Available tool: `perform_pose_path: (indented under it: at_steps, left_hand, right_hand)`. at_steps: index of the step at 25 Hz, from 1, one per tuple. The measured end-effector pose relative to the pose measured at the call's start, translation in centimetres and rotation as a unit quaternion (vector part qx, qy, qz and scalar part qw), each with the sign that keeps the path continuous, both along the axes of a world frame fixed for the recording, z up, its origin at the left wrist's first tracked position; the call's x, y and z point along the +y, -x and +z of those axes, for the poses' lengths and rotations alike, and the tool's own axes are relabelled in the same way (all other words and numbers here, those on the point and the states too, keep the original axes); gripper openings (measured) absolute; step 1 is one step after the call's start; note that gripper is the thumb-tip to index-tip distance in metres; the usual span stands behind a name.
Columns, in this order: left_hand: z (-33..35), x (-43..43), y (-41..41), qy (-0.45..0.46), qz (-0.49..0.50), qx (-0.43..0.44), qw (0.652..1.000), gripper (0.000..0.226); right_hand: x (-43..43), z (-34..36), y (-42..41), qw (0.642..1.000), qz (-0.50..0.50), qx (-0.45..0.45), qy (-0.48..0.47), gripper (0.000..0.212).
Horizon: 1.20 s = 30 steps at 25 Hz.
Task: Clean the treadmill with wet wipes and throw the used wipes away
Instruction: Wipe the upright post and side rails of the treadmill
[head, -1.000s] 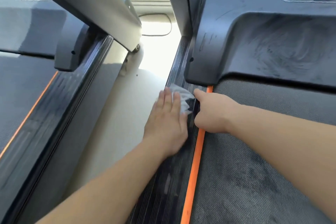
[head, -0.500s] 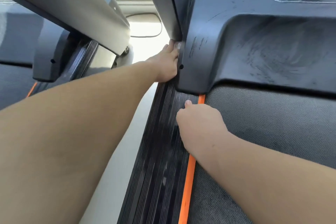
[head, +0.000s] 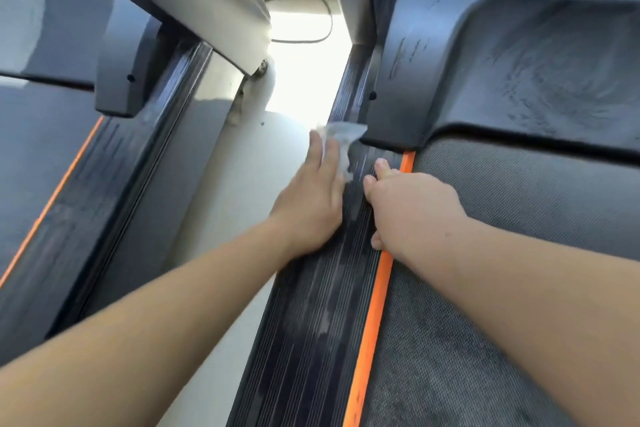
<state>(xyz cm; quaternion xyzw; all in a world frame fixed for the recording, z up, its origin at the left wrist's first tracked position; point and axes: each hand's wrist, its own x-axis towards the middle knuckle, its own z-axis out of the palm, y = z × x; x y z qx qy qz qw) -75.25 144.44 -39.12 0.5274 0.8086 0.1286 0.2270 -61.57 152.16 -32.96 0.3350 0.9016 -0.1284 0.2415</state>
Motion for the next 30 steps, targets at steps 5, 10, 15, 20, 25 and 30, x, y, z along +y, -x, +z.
perform_pose_path:
  at_steps: [5,10,15,20,25,30]
  left_hand:
    - [-0.3,-12.5,-6.6,0.108,-0.067,0.068,0.990,0.076]
    - [-0.6,-10.7,-8.5,0.094,-0.075,0.146,0.982,0.082]
    - [-1.3,1.0,-5.7,0.107,-0.034,0.168,0.979,0.079]
    - [-1.3,3.0,-5.4,0.098,-0.033,0.169,0.980,0.082]
    - [-0.5,-3.5,-8.4,0.090,-0.106,0.158,0.978,0.083]
    - [0.1,-9.0,-9.4,0.102,-0.180,0.178,0.962,0.082]
  right_hand:
    - [-0.3,-0.9,-1.5,0.999,0.018,-0.024,0.010,0.092]
    - [0.7,-1.0,-1.5,0.997,0.024,0.002,0.068,0.081]
    - [0.8,0.7,-6.0,0.951,-0.189,0.213,0.118,0.048]
    - [-1.6,-0.4,-13.0,0.951,-0.228,0.172,0.121,0.051]
    - [-2.2,-0.2,-12.0,0.961,-0.182,0.150,0.148,0.051]
    - [-2.3,-1.8,-11.6,0.972,-0.132,0.093,0.169,0.057]
